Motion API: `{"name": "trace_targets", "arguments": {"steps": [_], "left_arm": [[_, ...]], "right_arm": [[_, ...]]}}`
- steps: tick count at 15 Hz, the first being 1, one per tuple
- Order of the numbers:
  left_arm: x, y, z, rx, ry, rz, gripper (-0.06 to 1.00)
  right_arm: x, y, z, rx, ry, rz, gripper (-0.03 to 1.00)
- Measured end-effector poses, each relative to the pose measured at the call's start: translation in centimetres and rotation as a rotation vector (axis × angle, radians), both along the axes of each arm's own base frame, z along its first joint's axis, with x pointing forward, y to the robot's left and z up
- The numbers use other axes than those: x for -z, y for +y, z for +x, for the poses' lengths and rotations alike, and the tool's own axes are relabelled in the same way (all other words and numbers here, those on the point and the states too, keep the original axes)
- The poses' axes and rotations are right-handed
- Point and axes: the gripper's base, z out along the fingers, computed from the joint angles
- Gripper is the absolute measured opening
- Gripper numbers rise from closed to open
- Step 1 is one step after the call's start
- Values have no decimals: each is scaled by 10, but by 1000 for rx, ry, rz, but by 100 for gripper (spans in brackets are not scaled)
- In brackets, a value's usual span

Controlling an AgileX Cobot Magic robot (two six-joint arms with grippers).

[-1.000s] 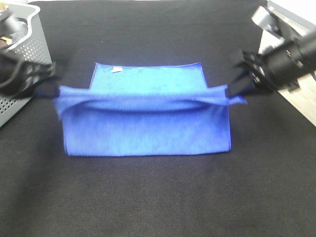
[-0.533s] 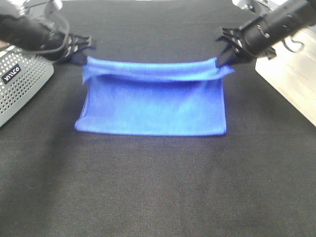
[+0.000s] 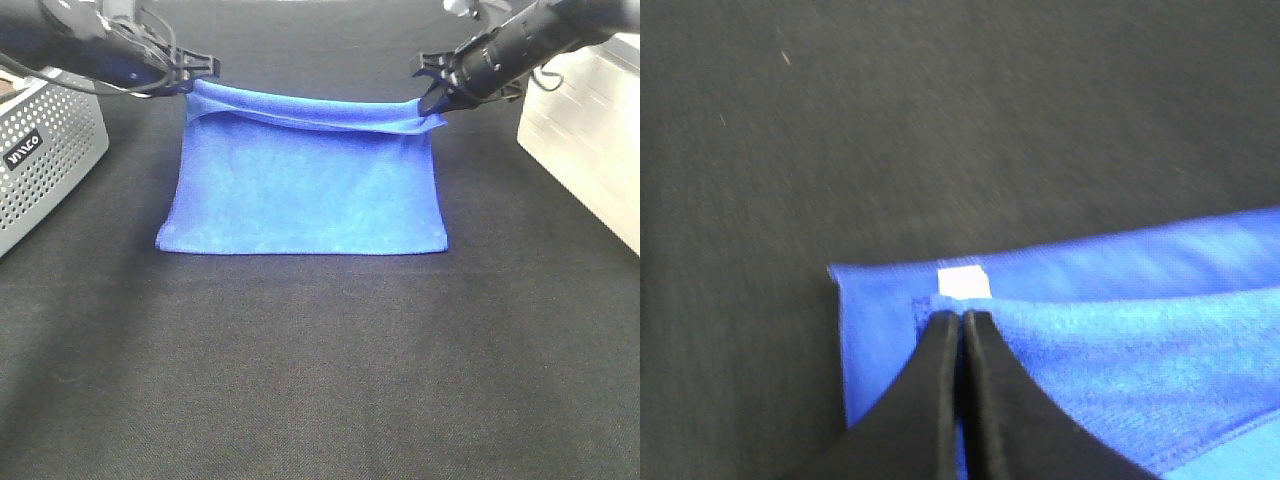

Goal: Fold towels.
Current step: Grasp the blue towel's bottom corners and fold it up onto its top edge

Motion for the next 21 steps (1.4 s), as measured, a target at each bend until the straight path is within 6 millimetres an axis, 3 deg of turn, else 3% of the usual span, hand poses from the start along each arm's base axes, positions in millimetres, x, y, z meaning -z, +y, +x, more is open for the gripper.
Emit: {"name": "trace_targets", "arguments": {"steps": [2, 4, 7, 9, 11, 14, 18, 21], "left_arm": [[20, -2, 16, 8, -16, 37, 0], [31, -3, 21, 10, -13, 49, 13], [33, -2, 23, -1, -29, 53, 54], [32, -2, 22, 9, -17, 51, 68], [27, -5, 14, 77, 66, 50, 70], [24, -2, 7, 115, 176, 14, 70], [22, 26, -10, 62, 473, -141, 67], [22, 26, -23, 46, 635, -201, 66]], "right_arm": [[16, 1, 14, 1, -14, 0, 0], [29, 1, 18, 14, -11, -5, 12], [36, 0, 18, 18, -5, -8, 41], [32, 1, 17, 9, 1, -6, 54], [18, 5, 7, -58, 77, 19, 56], [14, 7, -1, -95, 149, 35, 57], [18, 8, -16, -91, 363, 57, 57], [6, 4, -31, -86, 435, 11, 57]]}}
